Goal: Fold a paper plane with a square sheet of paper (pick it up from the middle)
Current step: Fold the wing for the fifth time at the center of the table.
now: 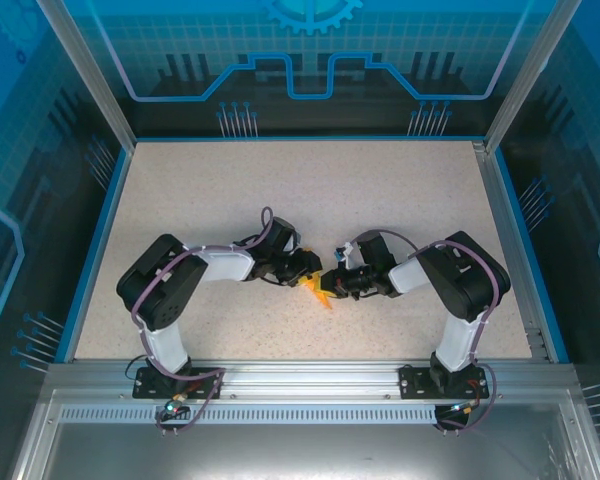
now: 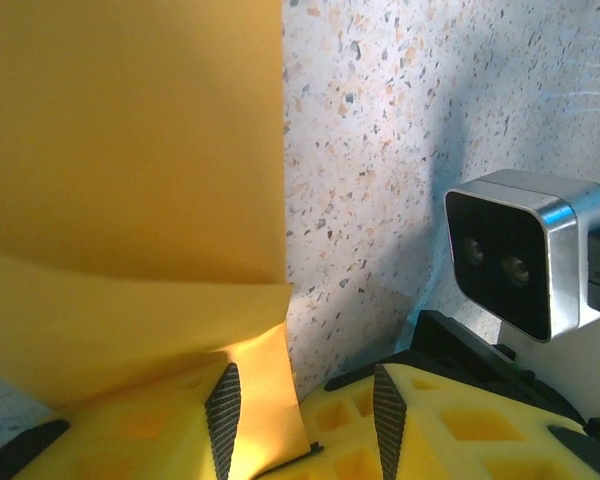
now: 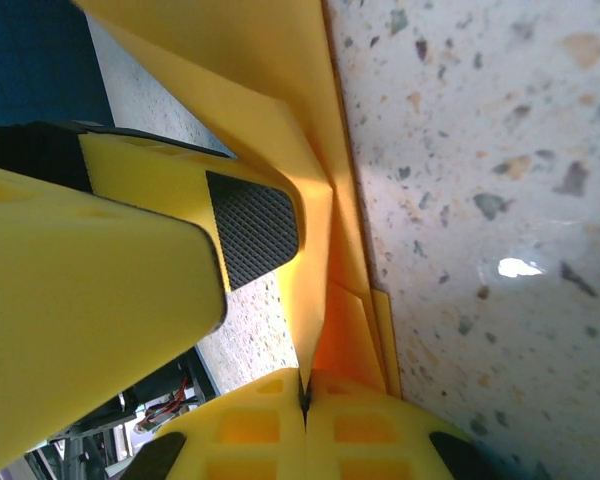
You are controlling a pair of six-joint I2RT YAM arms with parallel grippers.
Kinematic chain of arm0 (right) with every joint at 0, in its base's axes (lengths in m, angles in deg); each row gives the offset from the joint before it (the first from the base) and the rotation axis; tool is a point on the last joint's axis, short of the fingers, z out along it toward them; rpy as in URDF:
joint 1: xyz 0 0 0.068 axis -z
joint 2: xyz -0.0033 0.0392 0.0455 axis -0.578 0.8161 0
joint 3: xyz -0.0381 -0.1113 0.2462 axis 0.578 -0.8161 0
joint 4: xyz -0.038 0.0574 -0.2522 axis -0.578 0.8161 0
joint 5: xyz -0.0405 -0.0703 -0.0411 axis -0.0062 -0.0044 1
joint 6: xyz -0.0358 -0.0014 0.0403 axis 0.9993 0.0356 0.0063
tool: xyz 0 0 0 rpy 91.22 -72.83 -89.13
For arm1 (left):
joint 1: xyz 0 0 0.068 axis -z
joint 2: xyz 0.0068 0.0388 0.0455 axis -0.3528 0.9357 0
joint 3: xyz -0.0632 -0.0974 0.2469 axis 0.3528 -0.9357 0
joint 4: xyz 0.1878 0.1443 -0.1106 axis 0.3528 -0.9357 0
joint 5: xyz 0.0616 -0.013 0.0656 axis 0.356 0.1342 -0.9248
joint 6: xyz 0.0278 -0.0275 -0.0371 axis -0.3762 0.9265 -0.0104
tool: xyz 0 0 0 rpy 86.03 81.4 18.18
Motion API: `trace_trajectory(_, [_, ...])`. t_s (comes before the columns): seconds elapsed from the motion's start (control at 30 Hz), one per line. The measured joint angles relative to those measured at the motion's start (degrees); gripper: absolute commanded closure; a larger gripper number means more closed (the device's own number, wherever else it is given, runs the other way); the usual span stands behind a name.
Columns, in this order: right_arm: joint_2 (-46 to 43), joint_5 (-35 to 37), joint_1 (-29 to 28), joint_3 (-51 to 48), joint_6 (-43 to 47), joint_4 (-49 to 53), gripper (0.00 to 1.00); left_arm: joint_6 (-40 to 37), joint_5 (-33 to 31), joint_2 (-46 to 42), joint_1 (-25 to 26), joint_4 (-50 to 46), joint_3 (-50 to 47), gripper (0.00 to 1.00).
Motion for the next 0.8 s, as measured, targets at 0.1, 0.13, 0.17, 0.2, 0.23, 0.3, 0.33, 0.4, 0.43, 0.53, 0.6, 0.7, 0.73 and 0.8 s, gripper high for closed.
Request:
trace_trajectory(0.1, [-0.2, 0.0, 0.0, 0.4, 0.4, 1.1, 0.99, 0.0, 0.0, 0.5, 0.0, 0.0, 0.2, 0.57])
trace_trajectory(0.13, [-0.4, 0.2, 0.0, 0.4, 0.7, 1.6, 0.98, -0.1, 0.0, 0.5, 0.0, -0.1, 0.3, 0.57])
trace_trajectory(0.17, [-0.6, 0.5, 0.0, 0.6, 1.1, 2.3, 0.98, -0.2, 0.0, 0.5, 0.0, -0.3, 0.4, 0.57])
trace_trajectory(0.2, [-0.9, 0.9, -0.1, 0.7, 1.3, 3.0, 0.97, -0.2, 0.0, 0.5, 0.0, -0.3, 0.4, 0.57])
trace_trajectory(0.23, [-1.3, 1.5, -0.2, 0.9, 1.9, 4.2, 0.95, -0.2, 0.0, 0.6, 0.1, -0.3, 0.4, 0.57])
trace_trajectory(0.3, [-2.4, 2.6, -0.3, 1.0, 2.6, 6.3, 0.93, -0.2, 0.1, 0.6, 0.2, -0.3, 0.5, 0.58])
trace_trajectory(0.33, [-3.0, 3.2, -0.3, 1.0, 3.1, 7.6, 0.91, -0.2, 0.1, 0.8, 0.4, -0.4, 0.7, 0.58])
trace_trajectory(0.4, [-4.1, 4.1, -0.4, 1.0, 4.0, 9.6, 0.89, -0.6, 0.1, 1.0, 0.5, -0.7, 1.0, 0.58])
trace_trajectory(0.43, [-4.7, 4.4, -0.4, 1.0, 4.4, 10.5, 0.88, -0.8, 0.2, 1.0, 0.5, -0.9, 1.1, 0.58])
trace_trajectory(0.53, [-5.9, 5.0, -0.4, 1.0, 5.6, 13.4, 0.86, -1.3, 0.2, 1.1, 0.5, -1.3, 1.3, 0.58])
trace_trajectory(0.6, [-6.3, 5.0, -0.4, 1.0, 6.2, 14.3, 0.84, -1.3, 0.2, 1.1, 0.5, -1.6, 1.4, 0.58])
trace_trajectory(0.7, [-7.0, 5.2, -0.5, 1.0, 7.0, 15.6, 0.8, -1.3, 0.2, 1.2, 0.5, -1.9, 1.6, 0.59])
trace_trajectory(0.73, [-7.3, 5.5, -0.6, 1.1, 7.5, 16.3, 0.8, -1.4, 0.2, 1.2, 0.5, -2.1, 1.7, 0.59])
trace_trajectory(0.8, [-7.8, 6.3, -1.0, 1.6, 8.6, 18.1, 0.8, -1.5, 0.2, 1.3, 0.5, -2.5, 1.9, 0.59])
